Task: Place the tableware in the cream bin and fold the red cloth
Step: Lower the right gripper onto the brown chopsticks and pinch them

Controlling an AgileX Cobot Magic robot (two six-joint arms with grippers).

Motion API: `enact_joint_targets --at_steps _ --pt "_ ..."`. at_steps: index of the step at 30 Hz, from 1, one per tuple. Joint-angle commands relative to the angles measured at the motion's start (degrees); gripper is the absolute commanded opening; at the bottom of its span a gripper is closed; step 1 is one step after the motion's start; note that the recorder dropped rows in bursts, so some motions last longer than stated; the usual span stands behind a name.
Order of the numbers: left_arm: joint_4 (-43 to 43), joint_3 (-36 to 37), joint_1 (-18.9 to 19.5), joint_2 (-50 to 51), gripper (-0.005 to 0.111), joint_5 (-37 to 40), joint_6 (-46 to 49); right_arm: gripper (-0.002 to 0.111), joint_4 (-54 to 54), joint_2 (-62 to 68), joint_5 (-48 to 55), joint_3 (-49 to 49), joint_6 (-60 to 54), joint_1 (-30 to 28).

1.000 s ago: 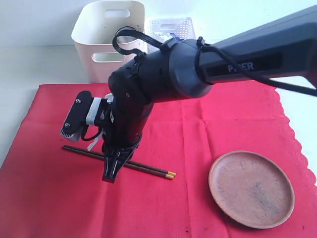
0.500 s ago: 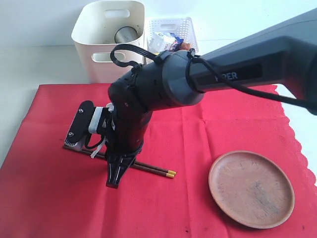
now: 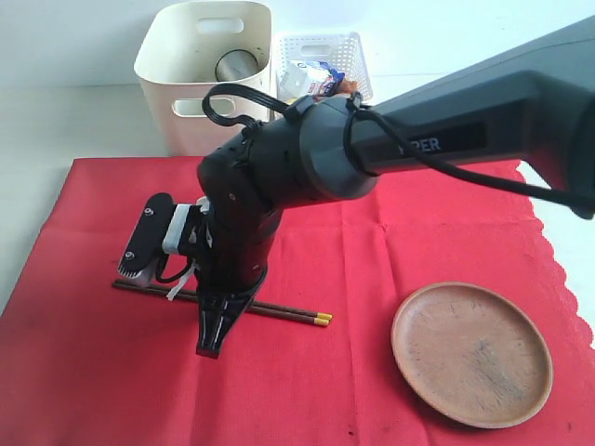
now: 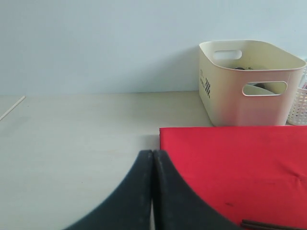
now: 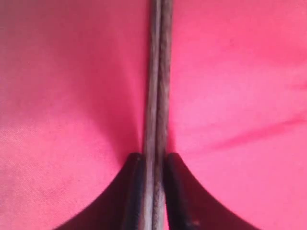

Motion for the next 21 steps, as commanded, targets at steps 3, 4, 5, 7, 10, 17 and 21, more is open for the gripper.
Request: enact_joint_targets --at_steps 3,4,5,7,10,17,21 --pt "0.1 -0.1 0.1 -0.4 0.0 -0.2 -0.2 0.0 -1.3 1.4 5.4 -2.5 -0.3 -0.3" --pt "0.1 -0.1 0.1 -0.4 0.0 -0.2 -0.2 0.0 -1.3 1.3 5.9 -2.9 -0.3 -0.3" --pt "0.1 -0.1 0.1 -0.4 0.0 -0.2 -0.2 0.0 -1.3 0.8 6.0 -3.2 -0.3 -0.3" --pt "0.1 -0.1 0.1 -0.4 0.0 -0.2 -0.2 0.0 -1.3 -0.3 6.2 -4.0 -0.3 -0.3" --pt "0.1 -0.1 0.1 -0.4 0.0 -0.2 -0.2 0.0 -1.3 -2.3 6.1 -4.2 -0.3 -0.3" --pt "0.1 -0.1 0.1 -0.4 0.0 -0.2 -0.2 0.0 -1.3 -4.8 6.1 -4.2 -0.3 -0.3" --pt "0.1 -0.1 0.1 -0.4 0.0 -0.2 -0.2 0.003 -1.7 -4.3 5.7 -4.2 7.8 -0.2"
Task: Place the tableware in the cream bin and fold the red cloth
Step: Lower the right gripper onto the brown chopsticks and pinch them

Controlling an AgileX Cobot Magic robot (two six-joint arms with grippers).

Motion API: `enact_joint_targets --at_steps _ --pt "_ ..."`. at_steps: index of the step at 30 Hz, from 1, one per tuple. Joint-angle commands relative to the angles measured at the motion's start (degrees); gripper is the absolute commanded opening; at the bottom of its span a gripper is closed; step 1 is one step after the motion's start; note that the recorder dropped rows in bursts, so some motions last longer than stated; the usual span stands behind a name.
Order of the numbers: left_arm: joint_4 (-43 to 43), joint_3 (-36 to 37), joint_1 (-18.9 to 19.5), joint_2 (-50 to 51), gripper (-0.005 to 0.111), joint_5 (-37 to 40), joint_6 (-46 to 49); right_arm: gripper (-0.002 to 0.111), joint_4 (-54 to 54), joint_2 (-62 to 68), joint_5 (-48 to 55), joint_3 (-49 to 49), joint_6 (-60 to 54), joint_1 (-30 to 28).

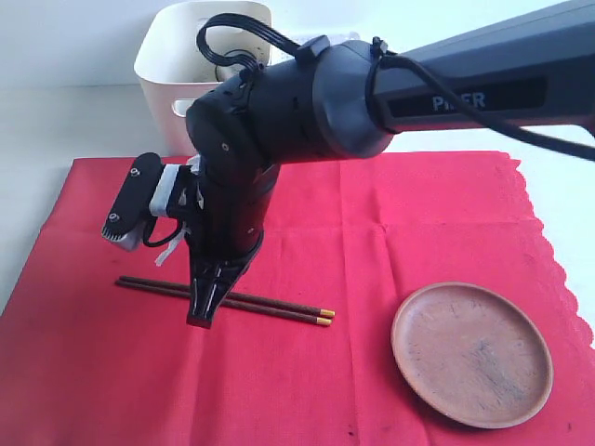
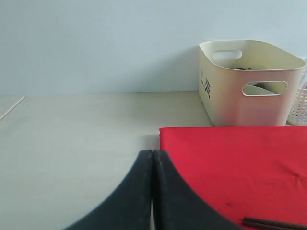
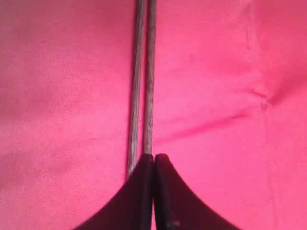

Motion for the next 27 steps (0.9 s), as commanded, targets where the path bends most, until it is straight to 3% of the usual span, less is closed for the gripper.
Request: enact_joint_targets --at_steps 1,9,14,18,27 --pt "0.1 -0.1 0.1 -0.4 0.0 -0.2 -0.2 0.006 -0.4 0.3 -0.4 -0.4 8.9 -0.2" --pt "0.1 -0.1 0.1 -0.4 0.0 -0.2 -0.2 0.052 1.4 2.3 -1.7 -0.4 11.4 -0.2" --pt "0.1 -0.1 0.1 -0.4 0.0 -0.2 -0.2 0.059 1.9 4.3 -1.5 -0.4 10.9 -0.2" --pt "0.1 -0.1 0.1 -0.4 0.0 -0.2 -0.2 0.049 5.6 6.6 -1.0 -0.4 6.8 -0.2" --pt "0.1 -0.1 0.1 -0.4 0.0 -0.2 -0.2 0.0 5.6 6.9 0.3 -0.4 4.9 -0.2"
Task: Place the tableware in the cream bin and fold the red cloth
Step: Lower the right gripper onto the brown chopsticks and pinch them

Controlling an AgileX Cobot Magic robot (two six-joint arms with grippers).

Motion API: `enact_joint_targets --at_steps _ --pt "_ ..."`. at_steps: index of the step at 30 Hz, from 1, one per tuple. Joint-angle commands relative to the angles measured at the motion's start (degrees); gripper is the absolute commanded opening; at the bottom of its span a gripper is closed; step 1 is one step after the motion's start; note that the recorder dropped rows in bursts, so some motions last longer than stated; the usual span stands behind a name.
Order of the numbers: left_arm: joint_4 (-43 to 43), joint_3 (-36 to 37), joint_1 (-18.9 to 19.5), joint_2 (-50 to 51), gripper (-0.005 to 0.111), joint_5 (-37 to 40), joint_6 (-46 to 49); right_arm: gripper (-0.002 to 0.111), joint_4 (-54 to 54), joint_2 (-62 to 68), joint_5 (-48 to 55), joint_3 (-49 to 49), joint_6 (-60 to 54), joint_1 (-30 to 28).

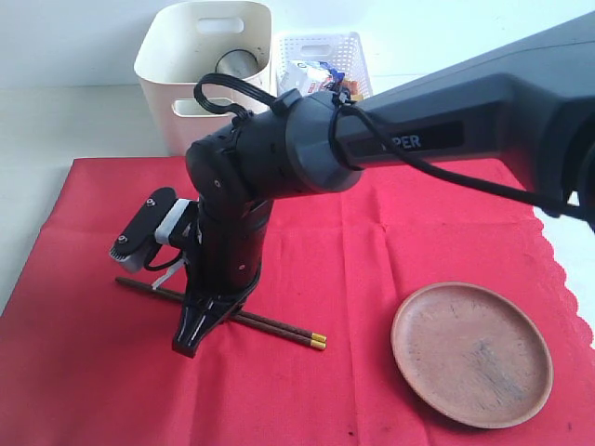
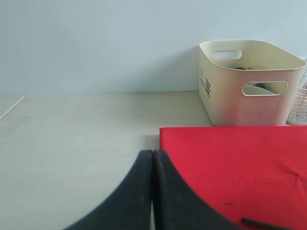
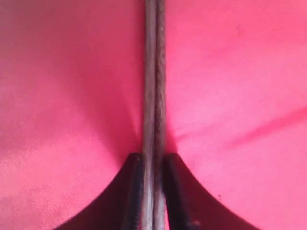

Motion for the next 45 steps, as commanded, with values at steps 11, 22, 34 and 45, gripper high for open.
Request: enact_joint_targets --at_steps 11,22,34,45 --pt "0.1 -0.1 0.1 -0.4 0.0 -0.2 -0.2 0.0 -0.5 -4.4 2.0 -0.1 -1.1 -0.2" --pt "0.1 -0.1 0.1 -0.4 0.0 -0.2 -0.2 0.013 -1.6 -3.2 -0.4 -0.1 5.6 0.4" --pt "0.1 -0.1 0.1 -0.4 0.0 -0.2 -0.2 0.031 -1.8 1.5 -1.3 -0.1 3.3 1.1" --pt "0.1 -0.1 0.1 -0.4 0.0 -0.2 -0.2 0.0 -1.7 0.8 3.1 -0.1 -1.4 1.4"
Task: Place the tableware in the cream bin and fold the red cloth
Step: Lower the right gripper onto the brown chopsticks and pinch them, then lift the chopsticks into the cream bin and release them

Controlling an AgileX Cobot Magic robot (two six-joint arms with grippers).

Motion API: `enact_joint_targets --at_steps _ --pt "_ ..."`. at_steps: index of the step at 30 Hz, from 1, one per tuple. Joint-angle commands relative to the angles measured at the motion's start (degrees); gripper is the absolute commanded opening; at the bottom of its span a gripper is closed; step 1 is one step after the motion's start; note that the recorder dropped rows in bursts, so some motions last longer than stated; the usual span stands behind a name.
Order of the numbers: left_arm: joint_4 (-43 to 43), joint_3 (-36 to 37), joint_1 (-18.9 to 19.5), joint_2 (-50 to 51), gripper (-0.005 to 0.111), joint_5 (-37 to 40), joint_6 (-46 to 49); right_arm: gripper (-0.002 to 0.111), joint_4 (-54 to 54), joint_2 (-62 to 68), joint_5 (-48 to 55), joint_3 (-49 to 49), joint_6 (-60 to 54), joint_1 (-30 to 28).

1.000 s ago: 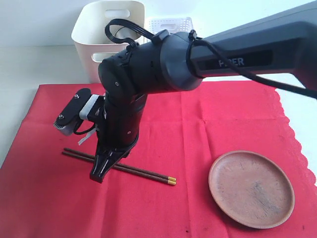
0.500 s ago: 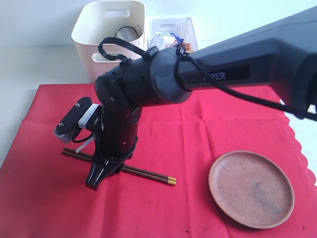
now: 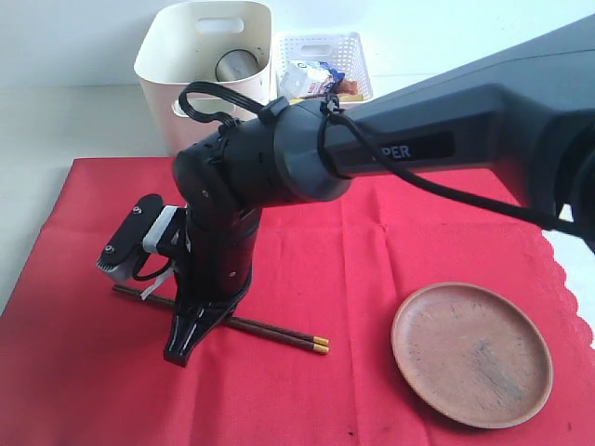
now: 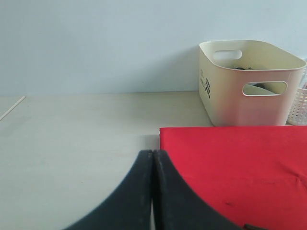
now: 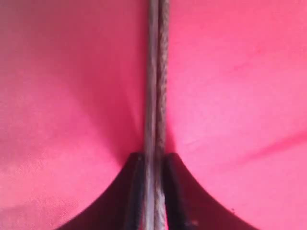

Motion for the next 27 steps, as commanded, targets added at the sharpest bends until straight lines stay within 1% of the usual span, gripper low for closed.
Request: enact_joint_targets --at_steps 1,14,19,23,27 --pt "0.1 -0.1 0.1 -0.4 0.0 -0.2 -0.2 0.0 -0.7 -0.1 3.1 0.3 -1.3 0.1" --pt "0.1 -0.1 0.1 -0.4 0.0 -0.2 -0.2 0.0 -2.7 -6.1 3.1 0.3 -2.2 0.1" --pt "0.1 -0.1 0.1 -0.4 0.0 -0.2 -0.2 0.0 -8.3 -7.6 2.6 0.3 -0.5 -0.1" --pt "0.1 -0.1 0.1 -0.4 0.0 -0.2 -0.2 0.0 -11.4 -7.9 2.7 -2.5 3.0 -2.0" --pt "0.1 -0.1 0.1 -0.4 0.0 -0.2 -0.2 0.0 -11.0 -7.8 1.3 -8.3 4.2 -4.9"
